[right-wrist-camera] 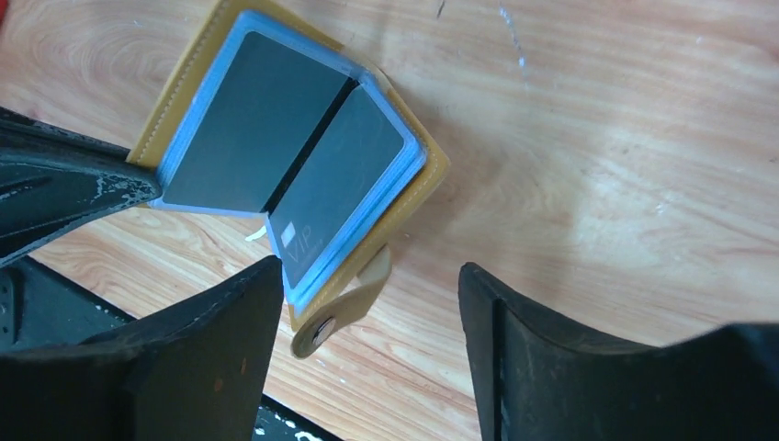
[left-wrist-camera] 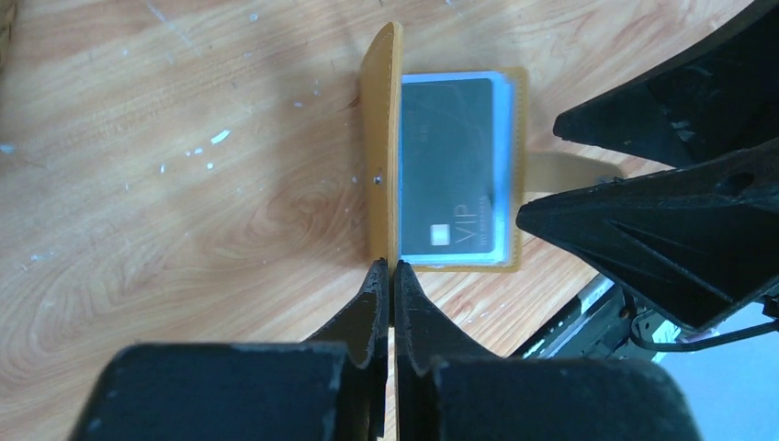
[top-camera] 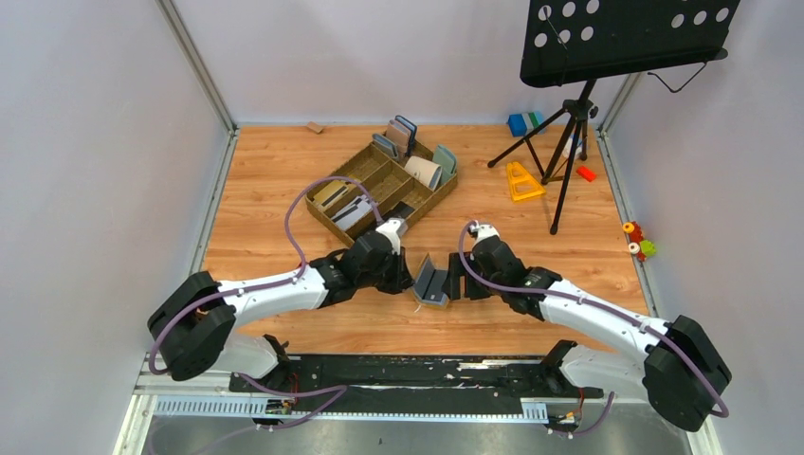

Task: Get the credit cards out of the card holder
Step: Open the card holder at the center of the board.

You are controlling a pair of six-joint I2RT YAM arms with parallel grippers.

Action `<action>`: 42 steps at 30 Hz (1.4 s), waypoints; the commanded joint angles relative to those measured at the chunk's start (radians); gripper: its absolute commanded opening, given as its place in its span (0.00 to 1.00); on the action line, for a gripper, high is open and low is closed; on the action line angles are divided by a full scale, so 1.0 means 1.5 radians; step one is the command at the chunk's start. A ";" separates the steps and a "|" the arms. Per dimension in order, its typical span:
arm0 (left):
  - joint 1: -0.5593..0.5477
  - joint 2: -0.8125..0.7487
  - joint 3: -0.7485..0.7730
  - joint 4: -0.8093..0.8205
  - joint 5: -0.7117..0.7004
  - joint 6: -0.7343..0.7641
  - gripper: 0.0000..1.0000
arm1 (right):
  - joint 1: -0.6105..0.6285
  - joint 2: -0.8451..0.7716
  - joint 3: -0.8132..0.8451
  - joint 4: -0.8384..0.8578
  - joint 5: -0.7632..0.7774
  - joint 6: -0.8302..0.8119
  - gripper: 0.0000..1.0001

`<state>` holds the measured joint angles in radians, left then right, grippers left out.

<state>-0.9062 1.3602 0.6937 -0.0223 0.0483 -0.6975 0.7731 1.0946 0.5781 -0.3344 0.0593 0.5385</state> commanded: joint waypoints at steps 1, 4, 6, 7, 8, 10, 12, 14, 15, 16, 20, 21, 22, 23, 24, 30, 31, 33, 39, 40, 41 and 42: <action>0.003 -0.031 -0.053 0.076 0.007 -0.062 0.00 | -0.014 0.003 -0.048 0.124 -0.077 0.052 0.73; 0.003 -0.034 -0.061 0.087 0.007 -0.073 0.00 | -0.020 0.011 -0.088 0.202 -0.112 0.106 0.75; 0.003 -0.033 -0.062 0.088 0.009 -0.074 0.00 | -0.023 0.019 -0.108 0.252 -0.127 0.129 0.79; 0.003 -0.033 -0.063 0.092 0.015 -0.074 0.00 | -0.026 0.024 -0.116 0.277 -0.138 0.138 0.79; 0.003 -0.032 -0.066 0.098 0.024 -0.073 0.00 | -0.026 0.030 -0.121 0.296 -0.146 0.145 0.79; 0.003 -0.031 -0.067 0.106 0.039 -0.070 0.00 | -0.027 0.044 -0.123 0.315 -0.155 0.152 0.64; 0.003 -0.033 -0.067 0.113 0.050 -0.070 0.00 | -0.027 0.060 -0.117 0.313 -0.155 0.153 0.48; 0.003 -0.040 -0.068 0.116 0.055 -0.070 0.00 | -0.027 0.069 -0.116 0.309 -0.150 0.152 0.34; 0.003 -0.045 -0.069 0.117 0.055 -0.069 0.01 | -0.027 0.071 -0.119 0.313 -0.149 0.150 0.28; 0.003 -0.047 -0.071 0.118 0.057 -0.069 0.03 | -0.027 0.073 -0.122 0.319 -0.150 0.150 0.24; 0.002 -0.044 -0.081 0.158 0.098 -0.083 0.10 | -0.027 0.087 -0.126 0.341 -0.157 0.146 0.18; 0.002 -0.041 -0.081 0.167 0.105 -0.087 0.10 | -0.027 0.090 -0.126 0.344 -0.157 0.145 0.18; 0.002 -0.037 -0.082 0.170 0.110 -0.090 0.10 | -0.028 0.093 -0.126 0.348 -0.161 0.141 0.18; 0.002 -0.034 -0.082 0.175 0.113 -0.092 0.10 | -0.027 0.092 -0.127 0.352 -0.162 0.140 0.18; 0.002 -0.032 -0.084 0.181 0.115 -0.095 0.10 | -0.028 0.092 -0.130 0.356 -0.164 0.138 0.19; 0.003 -0.031 -0.096 0.191 0.105 -0.099 0.06 | -0.028 0.071 -0.154 0.384 -0.166 0.142 0.41; 0.002 -0.031 -0.098 0.184 0.099 -0.097 0.05 | -0.027 0.063 -0.159 0.384 -0.163 0.144 0.43; 0.002 -0.033 -0.104 0.170 0.076 -0.097 0.04 | -0.027 0.042 -0.166 0.381 -0.152 0.146 0.47; 0.002 -0.038 -0.103 0.169 0.085 -0.093 0.03 | -0.029 0.001 -0.164 0.349 -0.140 0.137 0.71; 0.003 -0.042 -0.098 0.156 0.080 -0.087 0.03 | -0.029 -0.007 -0.164 0.347 -0.141 0.136 0.74; 0.003 -0.045 -0.094 0.143 0.074 -0.081 0.03 | -0.029 -0.013 -0.166 0.347 -0.141 0.139 0.76; 0.003 -0.047 -0.093 0.134 0.070 -0.077 0.03 | -0.029 -0.019 -0.169 0.347 -0.143 0.142 0.77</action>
<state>-0.9024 1.3167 0.5358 0.1993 0.1745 -0.8345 0.7315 1.1103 0.3256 0.1699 -0.1654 0.7540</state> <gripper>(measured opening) 0.036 0.747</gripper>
